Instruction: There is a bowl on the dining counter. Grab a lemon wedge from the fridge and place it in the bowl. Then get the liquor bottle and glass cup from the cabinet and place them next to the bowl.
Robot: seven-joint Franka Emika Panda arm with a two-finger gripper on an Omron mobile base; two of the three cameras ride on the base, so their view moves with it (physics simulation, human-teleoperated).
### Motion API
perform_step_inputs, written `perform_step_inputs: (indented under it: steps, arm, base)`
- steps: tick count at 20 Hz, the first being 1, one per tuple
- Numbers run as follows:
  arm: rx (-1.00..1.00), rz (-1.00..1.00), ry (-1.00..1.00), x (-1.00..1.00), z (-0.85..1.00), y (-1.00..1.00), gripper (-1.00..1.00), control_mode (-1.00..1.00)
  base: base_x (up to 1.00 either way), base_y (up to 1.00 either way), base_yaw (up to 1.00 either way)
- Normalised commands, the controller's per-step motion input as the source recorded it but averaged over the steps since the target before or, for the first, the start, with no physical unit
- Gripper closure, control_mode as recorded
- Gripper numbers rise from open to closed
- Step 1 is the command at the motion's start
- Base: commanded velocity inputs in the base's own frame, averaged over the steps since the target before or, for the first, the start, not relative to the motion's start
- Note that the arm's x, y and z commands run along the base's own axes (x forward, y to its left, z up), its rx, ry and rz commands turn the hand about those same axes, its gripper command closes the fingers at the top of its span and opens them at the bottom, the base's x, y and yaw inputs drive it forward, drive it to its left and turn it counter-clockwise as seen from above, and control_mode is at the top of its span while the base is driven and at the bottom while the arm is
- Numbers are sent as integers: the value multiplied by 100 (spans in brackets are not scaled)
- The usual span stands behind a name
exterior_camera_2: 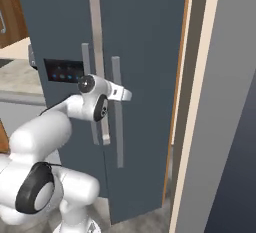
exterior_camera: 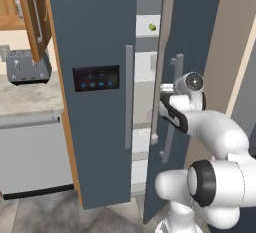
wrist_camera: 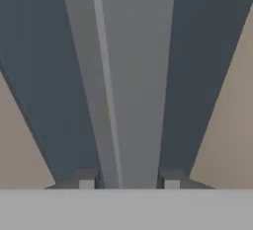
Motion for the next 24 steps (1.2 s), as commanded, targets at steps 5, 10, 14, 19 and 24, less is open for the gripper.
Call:
perform_step_inputs:
  steps: [5, 10, 14, 19, 24]
  arm:
    - [5, -13, 16, -89, 22, -39, -100, -100]
    - [1, -11, 18, -65, 5, -8, -100, -100]
    - [-15, 0, 1, -97, 14, 33, -100, -100]
    - [-25, 13, 0, -90, 21, 79, -100, -100]
    - [-29, 21, 0, -67, 25, 99, -100, -100]
  base:
    - [0, 0, 0]
    - [0, 0, 0]
    - [0, 0, 0]
    - [0, 0, 0]
    - [0, 0, 0]
